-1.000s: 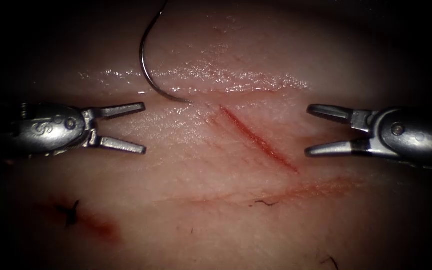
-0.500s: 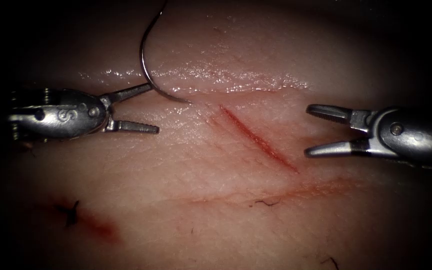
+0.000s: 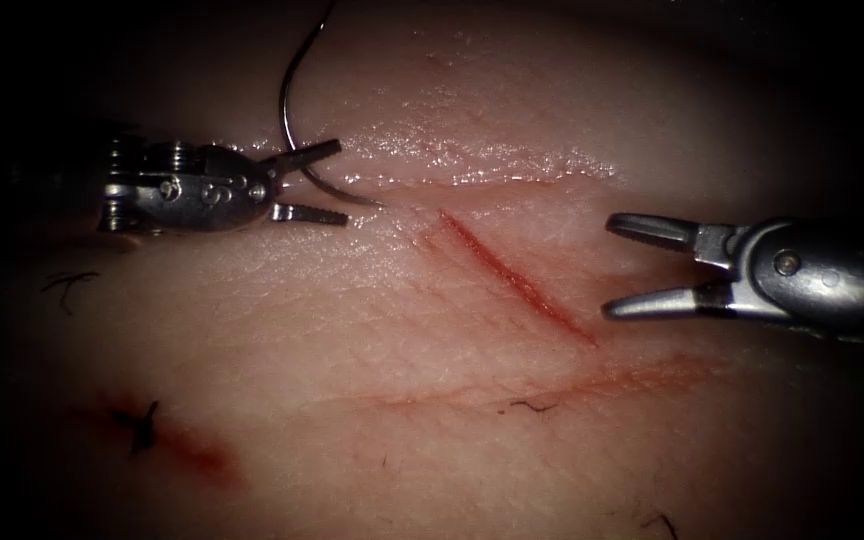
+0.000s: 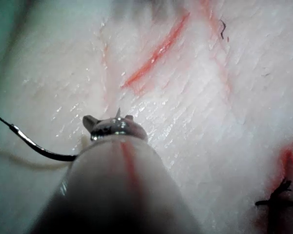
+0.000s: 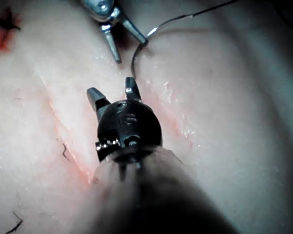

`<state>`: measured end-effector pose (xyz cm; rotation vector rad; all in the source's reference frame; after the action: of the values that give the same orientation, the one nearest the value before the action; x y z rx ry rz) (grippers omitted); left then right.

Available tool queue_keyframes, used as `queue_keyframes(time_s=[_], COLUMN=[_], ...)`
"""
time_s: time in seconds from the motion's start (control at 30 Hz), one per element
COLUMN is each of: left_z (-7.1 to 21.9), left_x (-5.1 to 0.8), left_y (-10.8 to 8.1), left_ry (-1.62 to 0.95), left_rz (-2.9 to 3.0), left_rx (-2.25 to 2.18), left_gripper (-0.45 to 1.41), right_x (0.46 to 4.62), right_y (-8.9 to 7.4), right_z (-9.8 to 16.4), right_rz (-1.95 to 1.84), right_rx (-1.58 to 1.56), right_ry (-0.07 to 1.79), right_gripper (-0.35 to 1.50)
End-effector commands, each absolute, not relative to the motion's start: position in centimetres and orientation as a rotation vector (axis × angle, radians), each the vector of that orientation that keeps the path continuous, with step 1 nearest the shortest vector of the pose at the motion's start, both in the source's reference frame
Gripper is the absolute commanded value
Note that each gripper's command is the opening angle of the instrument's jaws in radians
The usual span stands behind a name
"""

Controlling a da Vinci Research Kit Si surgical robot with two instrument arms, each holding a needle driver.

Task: Wound Closure

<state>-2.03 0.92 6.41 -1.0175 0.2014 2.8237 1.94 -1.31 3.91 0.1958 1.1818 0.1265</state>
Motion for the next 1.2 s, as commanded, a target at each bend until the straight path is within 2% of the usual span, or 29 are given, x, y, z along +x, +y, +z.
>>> queue_keyframes(time_s=[0.03,0.47,0.57,0.8,0.87,0.9,0.93,0.97,1.0,1.13,1.17,1.2], left_z=[6.51,6.81,6.81,6.83,6.84,6.84,6.84,6.84,6.84,6.79,6.69,6.69], left_x=[-2.09,-2.12,-2.13,-2.18,-2.18,-2.18,-2.18,-2.18,-2.18,-2.19,-2.2,-2.2], left_y=[0.92,0.81,0.82,0.84,0.86,0.86,0.87,0.87,0.87,0.83,0.77,0.77], left_ry=[0.2,0.14,0.143,0.153,0.156,0.156,0.154,0.154,0.157,0.164,0.154,0.154], left_rz=[2.829,2.88,2.877,2.875,2.872,2.872,2.872,2.872,2.869,2.868,2.86,2.86], left_rx=[-1.01,-0.989,-0.979,-0.954,-0.944,-0.944,-0.933,-0.933,-0.932,-0.94,-0.984,-0.984], left_gripper=[0.52,0.32,0.32,0.16,-0.06,-0.06,-0.3,-0.3,-0.45,-0.45,-0.45,-0.45], right_x=[2.03,2.05,2.07,2.13,2.15,2.15,2.16,2.16,2.16,2.15,2.13,2.13], right_y=[-1.32,-1.32,-1.33,-1.36,-1.37,-1.37,-1.37,-1.37,-1.37,-1.37,-1.36,-1.36], right_z=[3.94,3.94,3.95,3.95,3.95,3.95,3.94,3.94,3.94,3.95,3.95,3.95], right_rz=[0.125,0.125,0.125,0.12,0.119,0.119,0.119,0.119,0.119,0.112,0.14,0.14], right_rx=[0.195,0.194,0.195,0.198,0.201,0.201,0.2,0.2,0.2,0.199,0.214,0.214], right_ry=[1.184,1.184,1.185,1.192,1.192,1.192,1.192,1.192,1.192,1.19,1.193,1.193], right_gripper=[0.49,0.49,0.49,0.53,0.53,0.53,0.53,0.53,0.53,0.39,0.12,0.12])
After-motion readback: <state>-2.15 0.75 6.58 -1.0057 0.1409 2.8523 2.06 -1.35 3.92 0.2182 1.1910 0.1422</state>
